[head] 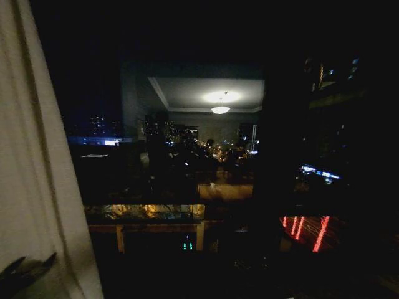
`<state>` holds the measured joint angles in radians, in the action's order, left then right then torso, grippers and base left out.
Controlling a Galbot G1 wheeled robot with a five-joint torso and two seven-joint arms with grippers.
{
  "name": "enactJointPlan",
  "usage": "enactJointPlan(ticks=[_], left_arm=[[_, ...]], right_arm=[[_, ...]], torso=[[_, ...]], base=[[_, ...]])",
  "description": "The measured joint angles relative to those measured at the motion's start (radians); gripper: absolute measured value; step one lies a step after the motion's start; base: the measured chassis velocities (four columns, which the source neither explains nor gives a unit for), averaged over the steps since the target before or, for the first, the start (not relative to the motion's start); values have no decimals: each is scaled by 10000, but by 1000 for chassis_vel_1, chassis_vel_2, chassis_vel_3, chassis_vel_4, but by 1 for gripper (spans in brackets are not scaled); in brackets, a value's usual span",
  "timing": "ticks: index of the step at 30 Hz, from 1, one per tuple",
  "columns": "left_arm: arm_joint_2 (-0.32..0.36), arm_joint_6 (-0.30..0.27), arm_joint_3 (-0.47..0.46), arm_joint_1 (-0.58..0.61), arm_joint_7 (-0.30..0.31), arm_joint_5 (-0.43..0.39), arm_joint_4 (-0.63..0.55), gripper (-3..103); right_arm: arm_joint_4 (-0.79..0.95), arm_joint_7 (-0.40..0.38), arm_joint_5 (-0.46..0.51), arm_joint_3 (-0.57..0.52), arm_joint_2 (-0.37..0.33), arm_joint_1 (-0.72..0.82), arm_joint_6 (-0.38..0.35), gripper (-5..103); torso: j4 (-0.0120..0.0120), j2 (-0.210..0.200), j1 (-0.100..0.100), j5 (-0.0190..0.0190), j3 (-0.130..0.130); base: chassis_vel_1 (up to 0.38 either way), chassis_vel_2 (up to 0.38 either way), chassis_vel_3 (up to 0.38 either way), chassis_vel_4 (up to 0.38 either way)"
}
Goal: Open the curtains by pulling them apart, changing their state from closed to fully open.
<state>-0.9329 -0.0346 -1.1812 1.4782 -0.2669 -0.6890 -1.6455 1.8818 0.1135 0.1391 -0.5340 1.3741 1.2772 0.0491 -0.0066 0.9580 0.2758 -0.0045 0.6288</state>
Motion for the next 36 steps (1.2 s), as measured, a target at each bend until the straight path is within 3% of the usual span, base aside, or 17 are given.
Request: enactJointPlan(ticks=[7,10,13,17,22,28,31,32,34,36], left_arm=[[-25,50,-80,145,-703,-21,-49,100],[146,29,-81,122,-1052,-21,156,100],[489,-72,-69,112,-1803,-57,415,100],[817,-175,88,6,-2037,-136,596,100],[975,-344,222,-171,-1839,-216,694,100],[1041,-353,292,-214,-1523,-291,879,74],[1071,-351,306,-233,-1348,-289,972,68],[1145,-350,340,-299,-943,-290,1125,57],[1238,-367,357,-440,-363,-294,1358,52],[1257,-408,348,-482,-235,-294,1405,46]], right_arm=[[-13,45,-71,79,0,-20,0,100],[-18,73,-71,24,0,47,52,100],[-75,122,-73,-57,0,121,171,100],[-96,183,-83,-69,0,146,240,100],[-100,192,-105,-48,0,138,272,100],[-43,212,-202,-38,0,226,347,100],[-38,242,-230,-40,0,265,380,100],[-37,276,-267,-43,0,302,439,100],[-37,328,-326,-50,0,341,501,100],[-37,339,-343,-50,0,352,515,100]], torso=[[-4,0,0,1,0],[-5,0,1,0,0],[-5,0,0,0,0],[-5,0,0,1,0],[-6,0,0,2,0],[-4,0,0,1,0],[-4,-1,0,1,0],[-3,-1,0,1,0],[-4,-1,0,0,0],[-4,-1,0,1,0]], base=[[0,0,0,0],[0,0,0,0],[0,0,0,0],[0,0,0,0],[0,0,0,0],[0,0,0,0],[0,0,0,0],[0,0,0,0],[0,0,0,0],[0,0,0,0]])
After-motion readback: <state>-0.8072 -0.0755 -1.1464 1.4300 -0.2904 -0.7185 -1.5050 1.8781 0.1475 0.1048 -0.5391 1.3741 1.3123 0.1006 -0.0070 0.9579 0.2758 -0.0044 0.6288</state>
